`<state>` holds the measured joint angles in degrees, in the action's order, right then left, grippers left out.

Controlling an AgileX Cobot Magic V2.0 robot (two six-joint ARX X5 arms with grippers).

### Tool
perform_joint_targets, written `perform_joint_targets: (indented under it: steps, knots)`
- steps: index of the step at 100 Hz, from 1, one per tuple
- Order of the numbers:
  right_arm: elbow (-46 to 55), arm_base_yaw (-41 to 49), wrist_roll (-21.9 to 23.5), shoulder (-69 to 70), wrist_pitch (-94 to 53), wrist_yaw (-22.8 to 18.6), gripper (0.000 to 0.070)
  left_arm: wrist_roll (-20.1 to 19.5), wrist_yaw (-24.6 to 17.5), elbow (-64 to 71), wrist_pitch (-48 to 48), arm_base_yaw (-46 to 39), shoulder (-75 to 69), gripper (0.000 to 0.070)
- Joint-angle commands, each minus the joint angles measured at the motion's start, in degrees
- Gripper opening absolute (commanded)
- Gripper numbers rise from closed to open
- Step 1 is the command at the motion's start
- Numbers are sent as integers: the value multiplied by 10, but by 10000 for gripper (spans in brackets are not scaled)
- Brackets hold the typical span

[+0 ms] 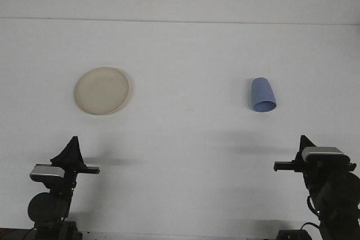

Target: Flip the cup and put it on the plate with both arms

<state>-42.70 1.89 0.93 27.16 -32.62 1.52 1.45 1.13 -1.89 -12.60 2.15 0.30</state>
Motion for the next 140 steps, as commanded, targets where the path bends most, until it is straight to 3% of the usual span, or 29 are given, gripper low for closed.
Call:
perform_joint_targets:
  steps: [1,43,49,61,67,98,140]
  knots:
    - [-24,0,9,27,-13,-5,0,3,-2,11,-6,0,-1,11]
    - [-39,1,23,82,-41,-30,8,3,-2,11,-6,0,-1,11]
    - [-39,1,23,82,-42,-30,92,3,-2,11,-6,0,-1,11]
    - [-39,1,23,82,-52,-30,367,3,-2,11,-6,0,-1,11]
    - [-39,1,23,82,-57,-30,420,3,-2,11,-6,0,-1,11]
    - [-39,0,23,123,-28,-12,419,3,-2,11,-6,0,-1,11]
    - [41,-2,23,290,248,-15,419,3,-2,11,-6,0,-1,11]
